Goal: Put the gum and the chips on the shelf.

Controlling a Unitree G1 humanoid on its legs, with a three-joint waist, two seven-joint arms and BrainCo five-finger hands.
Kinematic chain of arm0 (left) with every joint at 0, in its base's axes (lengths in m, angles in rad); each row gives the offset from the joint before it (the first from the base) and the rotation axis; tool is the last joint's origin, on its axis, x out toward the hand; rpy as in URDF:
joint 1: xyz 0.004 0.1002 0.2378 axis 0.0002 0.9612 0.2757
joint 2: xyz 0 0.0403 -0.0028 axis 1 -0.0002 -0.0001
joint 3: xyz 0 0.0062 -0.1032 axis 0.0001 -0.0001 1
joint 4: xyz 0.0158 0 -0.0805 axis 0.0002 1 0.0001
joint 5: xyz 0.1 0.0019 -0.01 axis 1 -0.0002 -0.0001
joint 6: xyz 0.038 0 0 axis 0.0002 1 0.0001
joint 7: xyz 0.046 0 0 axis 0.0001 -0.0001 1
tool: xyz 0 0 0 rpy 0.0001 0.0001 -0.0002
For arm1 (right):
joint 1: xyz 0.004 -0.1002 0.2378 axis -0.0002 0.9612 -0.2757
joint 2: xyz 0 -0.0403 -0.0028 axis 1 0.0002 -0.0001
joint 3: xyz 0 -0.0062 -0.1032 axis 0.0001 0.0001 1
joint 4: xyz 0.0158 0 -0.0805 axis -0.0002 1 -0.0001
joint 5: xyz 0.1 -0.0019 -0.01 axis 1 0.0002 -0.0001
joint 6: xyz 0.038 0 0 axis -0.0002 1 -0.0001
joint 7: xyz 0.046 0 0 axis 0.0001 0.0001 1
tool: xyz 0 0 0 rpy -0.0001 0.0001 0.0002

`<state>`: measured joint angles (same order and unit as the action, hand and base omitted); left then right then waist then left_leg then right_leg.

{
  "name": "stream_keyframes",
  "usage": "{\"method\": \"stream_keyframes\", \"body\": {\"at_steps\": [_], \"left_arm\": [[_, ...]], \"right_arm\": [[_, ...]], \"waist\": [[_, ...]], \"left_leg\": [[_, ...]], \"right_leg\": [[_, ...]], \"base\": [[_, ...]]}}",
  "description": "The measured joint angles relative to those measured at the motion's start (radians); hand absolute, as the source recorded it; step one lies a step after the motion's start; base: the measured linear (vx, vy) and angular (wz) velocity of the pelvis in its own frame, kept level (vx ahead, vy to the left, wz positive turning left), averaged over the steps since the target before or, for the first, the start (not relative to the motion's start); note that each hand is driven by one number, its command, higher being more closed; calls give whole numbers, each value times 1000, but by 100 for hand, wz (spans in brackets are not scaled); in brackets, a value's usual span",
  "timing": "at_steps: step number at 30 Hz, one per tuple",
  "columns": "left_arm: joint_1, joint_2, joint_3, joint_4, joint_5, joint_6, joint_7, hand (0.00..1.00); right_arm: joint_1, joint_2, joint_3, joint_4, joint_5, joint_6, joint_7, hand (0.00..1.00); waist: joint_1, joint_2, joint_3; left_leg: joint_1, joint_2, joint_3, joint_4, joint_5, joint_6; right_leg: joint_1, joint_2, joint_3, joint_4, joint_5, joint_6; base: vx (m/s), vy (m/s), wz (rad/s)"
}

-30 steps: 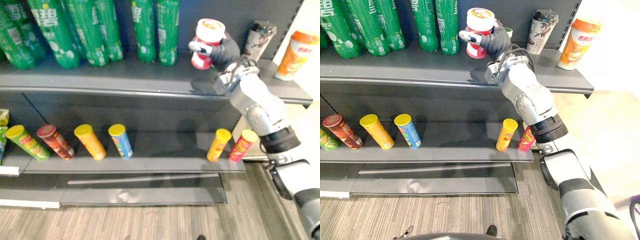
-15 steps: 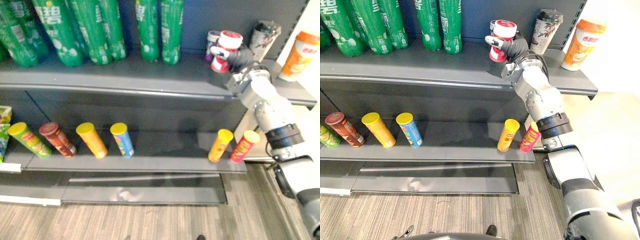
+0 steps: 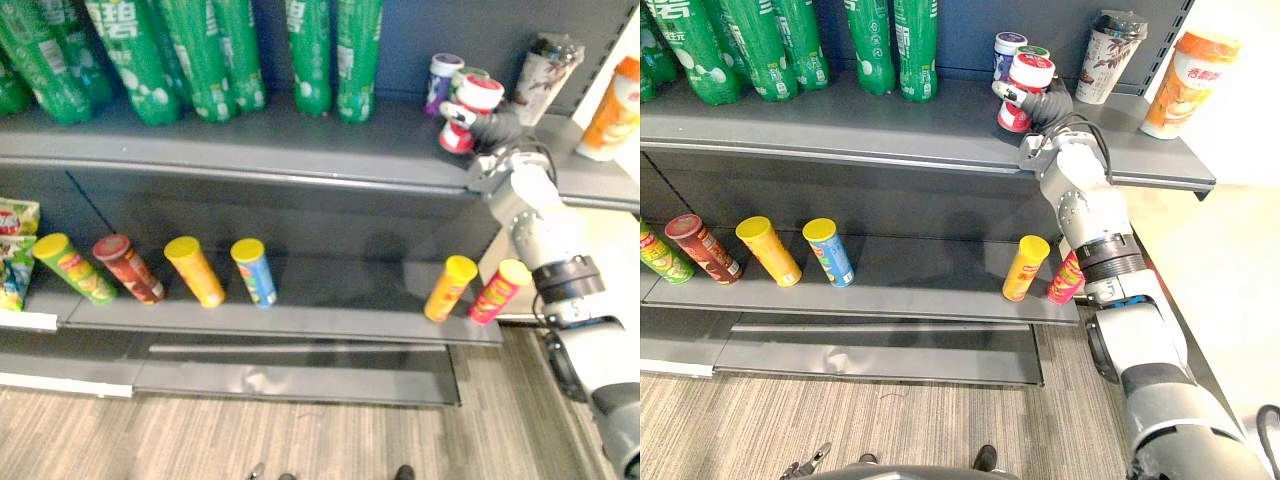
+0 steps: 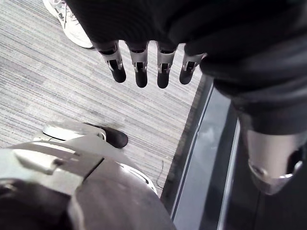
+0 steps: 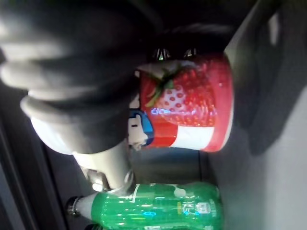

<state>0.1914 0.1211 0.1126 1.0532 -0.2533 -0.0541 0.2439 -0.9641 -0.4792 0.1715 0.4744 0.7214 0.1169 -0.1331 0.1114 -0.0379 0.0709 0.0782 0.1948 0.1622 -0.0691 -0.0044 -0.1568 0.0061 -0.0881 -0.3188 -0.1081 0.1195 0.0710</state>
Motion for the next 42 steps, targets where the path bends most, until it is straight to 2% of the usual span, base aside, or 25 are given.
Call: {"method": "stream_keyframes", "body": {"at_steps": [3,9,17,18,42], "left_arm": [[1,1,-7,0,0,0,-2,0],[2,2,-10,0,0,0,-2,0],[1,3,-9,0,0,1,-5,0],[1,3,-10,0,0,0,-5,0],[0,5,-4,1,0,0,-5,0]], "right_arm": [[3,4,-17,14,-21,-33,12,100],[11,4,-18,15,-28,-55,33,100],[26,4,-40,12,-49,-58,78,100],[26,4,-40,11,-49,-58,79,0],[65,3,-38,-99,-54,-64,94,0]], "waist": [[0,-1,5],[0,-2,7],[1,-4,8],[1,-4,8],[-5,-7,18]], "left_leg": [[-3,-6,-5,0,-1,-1],[-3,-8,-5,-1,-1,-1],[-2,-8,-2,-1,-3,1],[-2,-8,0,-1,-3,0],[11,-6,28,0,-10,5]], "right_leg": [[0,-7,-4,-2,0,1],[0,-8,-4,-4,-1,-1],[0,-9,-1,-4,-1,-1],[0,-9,0,-4,-1,-1],[-2,-8,19,0,1,0]], "base": [[1,25,6],[0,0,0],[0,0,0],[0,0,0],[10,3,-1]]}}
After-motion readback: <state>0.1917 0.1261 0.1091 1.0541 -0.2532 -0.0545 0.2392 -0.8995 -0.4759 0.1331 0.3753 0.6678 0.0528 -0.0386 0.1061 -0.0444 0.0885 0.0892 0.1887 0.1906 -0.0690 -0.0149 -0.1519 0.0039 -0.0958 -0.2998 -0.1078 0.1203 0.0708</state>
